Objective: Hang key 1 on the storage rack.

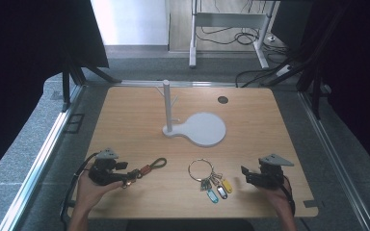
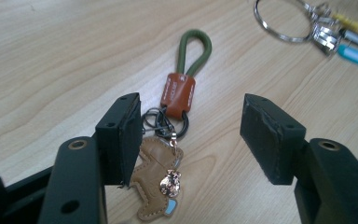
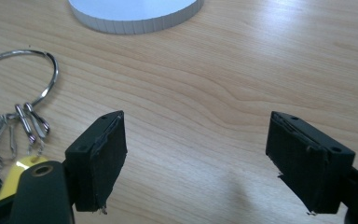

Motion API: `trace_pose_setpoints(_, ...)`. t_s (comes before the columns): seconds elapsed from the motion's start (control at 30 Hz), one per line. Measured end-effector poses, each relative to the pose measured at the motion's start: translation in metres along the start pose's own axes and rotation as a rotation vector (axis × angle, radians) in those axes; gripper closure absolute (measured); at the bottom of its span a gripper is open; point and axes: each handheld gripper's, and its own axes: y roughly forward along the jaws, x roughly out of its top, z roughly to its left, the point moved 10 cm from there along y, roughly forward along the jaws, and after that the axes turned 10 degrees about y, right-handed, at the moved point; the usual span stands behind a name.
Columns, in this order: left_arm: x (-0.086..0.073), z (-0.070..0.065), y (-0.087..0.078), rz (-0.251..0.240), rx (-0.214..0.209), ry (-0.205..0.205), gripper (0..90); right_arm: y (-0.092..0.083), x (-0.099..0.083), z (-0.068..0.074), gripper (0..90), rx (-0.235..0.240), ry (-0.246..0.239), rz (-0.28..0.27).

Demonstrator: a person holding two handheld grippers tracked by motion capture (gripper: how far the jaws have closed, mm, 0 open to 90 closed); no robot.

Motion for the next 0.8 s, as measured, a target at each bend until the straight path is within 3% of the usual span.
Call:
trace_pose_setpoints(0.1,-0.001,-0.004,0.001,0.001,-0.006,0.013,38.4,-0.001,-0.006,0.000,23.3,0.035,-0.030,0.025)
trace_pose_setpoints(0.23,-0.002,-0.005,0.001,-0.007,-0.010,0.023,37.4,-0.003,-0.007,-0.005,22.7,0.023,-0.048,0.036)
trace_pose_setpoints(0.43,-0.009,-0.003,-0.005,-0.001,0.012,0.009,36.3,-0.010,-0.007,-0.014,23.1,0.047,0.005,0.025)
trace_pose_setpoints(0.6,-0.014,0.002,-0.015,0.008,0.051,-0.011,36.3,-0.015,-0.015,-0.020,22.5,0.032,0.043,0.028)
trace_pose_setpoints(0.67,-0.011,0.002,-0.019,-0.021,0.039,-0.033,36.3,-0.019,-0.020,-0.022,22.3,0.040,0.046,0.028)
trace_pose_setpoints(0.8,-0.006,0.001,-0.019,-0.022,0.051,-0.038,35.8,-0.023,-0.016,-0.023,23.4,0.067,0.062,0.011)
